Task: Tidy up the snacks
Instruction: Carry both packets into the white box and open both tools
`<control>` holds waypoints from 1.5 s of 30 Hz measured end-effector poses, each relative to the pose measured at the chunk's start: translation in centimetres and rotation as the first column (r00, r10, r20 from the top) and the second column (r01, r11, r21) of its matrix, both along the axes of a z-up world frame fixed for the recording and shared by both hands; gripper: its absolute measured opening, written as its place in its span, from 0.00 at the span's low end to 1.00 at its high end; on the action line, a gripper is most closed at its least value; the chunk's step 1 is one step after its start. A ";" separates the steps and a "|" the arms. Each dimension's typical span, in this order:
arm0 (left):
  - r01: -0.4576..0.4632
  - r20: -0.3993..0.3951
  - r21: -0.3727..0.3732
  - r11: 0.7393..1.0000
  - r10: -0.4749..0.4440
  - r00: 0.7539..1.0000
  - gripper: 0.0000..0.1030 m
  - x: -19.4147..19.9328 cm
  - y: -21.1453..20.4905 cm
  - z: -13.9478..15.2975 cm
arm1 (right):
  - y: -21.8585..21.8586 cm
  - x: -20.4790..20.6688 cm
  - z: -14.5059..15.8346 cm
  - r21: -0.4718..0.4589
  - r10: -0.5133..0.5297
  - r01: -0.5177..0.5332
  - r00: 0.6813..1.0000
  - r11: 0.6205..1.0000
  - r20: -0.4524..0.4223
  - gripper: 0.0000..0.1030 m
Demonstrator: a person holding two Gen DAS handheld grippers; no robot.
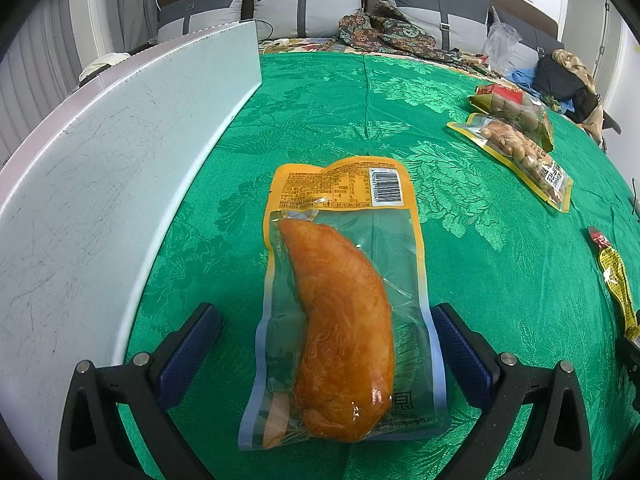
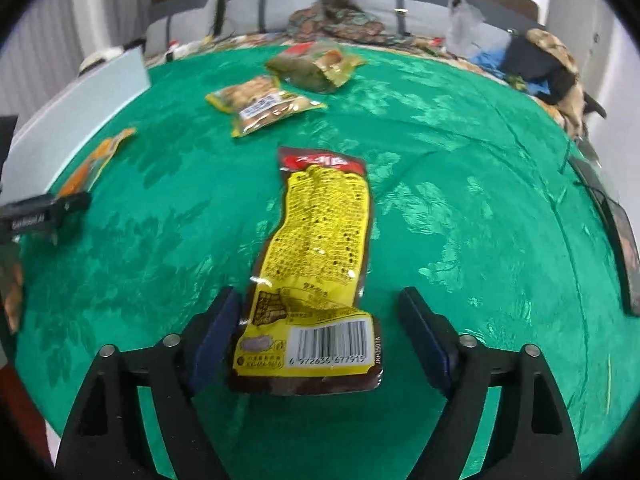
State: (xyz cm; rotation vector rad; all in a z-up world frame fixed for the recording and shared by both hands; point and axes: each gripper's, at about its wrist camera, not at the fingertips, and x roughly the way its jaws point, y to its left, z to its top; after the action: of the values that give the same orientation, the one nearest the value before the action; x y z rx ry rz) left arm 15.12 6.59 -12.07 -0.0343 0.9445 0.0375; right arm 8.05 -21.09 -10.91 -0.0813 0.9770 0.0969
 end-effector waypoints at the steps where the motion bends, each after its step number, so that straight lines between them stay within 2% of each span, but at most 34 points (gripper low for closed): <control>1: 0.000 0.000 0.000 1.000 0.000 1.000 1.00 0.0 0.0 0.0 | 0.1 -0.5 0.1 -0.001 -0.005 0.005 1.000 1.000 0.007 0.84; 8: 0.000 -0.001 0.000 1.000 0.000 1.000 1.00 -0.1 0.0 0.0 | 0.5 -1.2 0.3 0.005 -0.009 0.009 1.000 1.000 0.007 0.86; 11: 0.021 -0.068 -0.002 1.000 -0.021 0.997 1.00 0.6 0.0 0.1 | 0.4 -1.2 0.4 0.007 -0.003 0.003 1.000 1.000 -0.012 0.87; 15: 0.049 -0.169 -0.012 0.999 -0.051 0.984 0.98 1.6 -0.2 0.2 | 0.7 1.9 0.8 -0.008 0.002 -0.004 0.982 1.000 -0.190 0.87; 16: 0.068 -0.160 -0.014 0.998 -0.069 0.985 0.81 1.5 -0.3 0.7 | 0.8 2.8 0.8 -0.006 0.010 -0.011 0.974 1.000 -0.225 0.86; 17: 0.094 -0.160 -0.013 0.995 -0.095 0.983 0.68 1.5 -0.5 1.1 | 0.8 3.4 0.9 -0.006 0.015 -0.017 0.972 1.000 -0.235 0.80; 18: 0.111 -0.167 -0.014 0.994 -0.112 0.980 0.64 1.4 -0.6 1.3 | 0.7 3.7 1.1 -0.005 0.020 -0.022 0.971 1.000 -0.239 0.71; 19: 0.123 -0.175 -0.037 0.992 -0.128 0.976 0.60 1.1 -0.4 1.4 | 0.6 3.9 1.5 -0.010 0.029 -0.032 0.972 0.999 -0.234 0.54; 21: 0.136 -0.161 -0.052 0.989 -0.143 0.977 0.55 0.3 0.0 1.9 | -0.2 4.1 1.8 0.054 0.031 -0.016 0.960 0.998 -0.277 0.53; 24: 0.116 -0.131 -0.171 0.978 -0.139 0.982 0.54 -1.1 1.3 2.9 | -2.3 3.0 2.4 0.172 0.008 0.048 0.950 0.984 -0.311 0.52; 26: 0.114 -0.111 -0.219 0.969 -0.141 0.984 0.54 -2.1 1.5 3.4 | -3.7 2.1 3.0 0.274 -0.012 0.104 0.948 0.956 -0.318 0.52; 28: 0.128 -0.085 -0.257 0.958 -0.154 0.984 0.45 -3.2 1.4 4.3 | -4.7 1.4 3.5 0.350 -0.027 0.147 0.946 0.925 -0.324 0.52; 29: 0.137 -0.073 -0.277 0.951 -0.163 0.984 0.34 -3.5 1.2 4.9 | -4.9 1.2 3.9 0.382 -0.031 0.160 0.946 0.910 -0.324 0.52; 31: 0.145 -0.041 -0.326 0.934 -0.167 0.985 0.30 -4.4 1.3 6.3 | -4.5 1.1 4.7 0.423 -0.027 0.167 0.948 0.891 -0.317 0.53; 34: 0.136 0.000 -0.368 0.920 -0.147 0.989 0.30 -5.0 1.8 7.9 | -2.1 1.4 6.5 0.472 0.007 0.130 0.961 0.872 -0.277 0.53; 37: 0.126 -0.022 -0.366 0.922 -0.144 0.989 0.31 -5.0 2.5 7.6 | 0.6 2.6 8.0 0.478 0.045 0.076 0.971 0.875 -0.236 0.53; 39: 0.119 -0.034 -0.376 0.919 -0.142 0.989 0.53 -5.3 3.1 7.3 | 1.9 2.9 8.5 0.488 0.063 0.055 0.973 0.871 -0.223 0.53; 40: 0.112 -0.034 -0.375 0.920 -0.135 0.990 0.81 -5.5 3.4 7.2 | 2.3 2.9 8.9 0.502 0.071 0.049 0.974 0.864 -0.217 0.53; 41: 0.101 -0.019 -0.366 0.925 -0.115 0.993 0.96 -5.6 3.6 7.2 | 2.5 2.5 9.0 0.509 0.075 0.044 0.975 0.860 -0.211 0.53; 43: 0.090 -0.009 -0.341 0.936 -0.099 0.995 0.97 -5.4 3.7 7.0 | 2.9 2.1 9.1 0.514 0.084 0.034 0.975 0.857 -0.205 0.53; 45: 0.088 -0.065 -0.300 0.950 -0.112 0.992 0.98 -4.1 3.3 5.6 | 3.0 1.5 8.7 0.516 0.085 0.037 0.974 0.856 -0.211 0.53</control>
State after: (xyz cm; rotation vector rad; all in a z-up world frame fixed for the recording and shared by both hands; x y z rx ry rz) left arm 11.00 9.91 -6.43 -0.2646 1.0255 -0.1991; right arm 9.57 -18.12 -2.24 0.4252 1.1502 0.3987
